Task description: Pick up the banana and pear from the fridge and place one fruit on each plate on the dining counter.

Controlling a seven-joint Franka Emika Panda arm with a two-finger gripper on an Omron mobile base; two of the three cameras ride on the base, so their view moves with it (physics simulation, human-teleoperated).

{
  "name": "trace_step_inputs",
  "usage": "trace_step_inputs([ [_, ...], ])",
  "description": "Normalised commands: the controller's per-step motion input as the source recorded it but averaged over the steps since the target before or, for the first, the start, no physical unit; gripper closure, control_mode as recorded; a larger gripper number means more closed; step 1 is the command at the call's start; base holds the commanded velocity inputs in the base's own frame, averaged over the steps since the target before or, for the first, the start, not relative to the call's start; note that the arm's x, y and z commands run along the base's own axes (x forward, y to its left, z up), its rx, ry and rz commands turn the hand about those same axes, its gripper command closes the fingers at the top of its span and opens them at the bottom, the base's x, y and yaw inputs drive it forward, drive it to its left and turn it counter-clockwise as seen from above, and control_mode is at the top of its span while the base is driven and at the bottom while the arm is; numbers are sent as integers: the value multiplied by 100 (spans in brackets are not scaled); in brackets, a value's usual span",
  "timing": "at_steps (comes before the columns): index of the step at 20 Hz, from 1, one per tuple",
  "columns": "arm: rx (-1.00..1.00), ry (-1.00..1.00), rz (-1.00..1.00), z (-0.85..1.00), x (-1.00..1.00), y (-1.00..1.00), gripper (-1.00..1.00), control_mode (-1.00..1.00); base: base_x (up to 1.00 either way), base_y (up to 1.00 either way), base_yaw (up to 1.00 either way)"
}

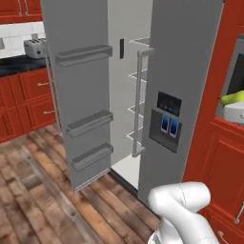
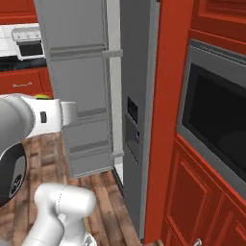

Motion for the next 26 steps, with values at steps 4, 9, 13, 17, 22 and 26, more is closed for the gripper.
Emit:
trace_step_inputs([
  [4,0,0,0,0,0,0,100,100,-100,-12,33],
  [9,0,0,0,0,0,0,100,100,-100,-11,32],
  [13,0,0,0,0,0,0,100,100,-100,-1,31],
  [17,0,0,0,0,0,0,100,100,-100,3,27],
  [22,0,0,0,0,0,0,100,100,-100,25,22],
  [26,0,0,0,0,0,0,100,100,-100,24,17],
])
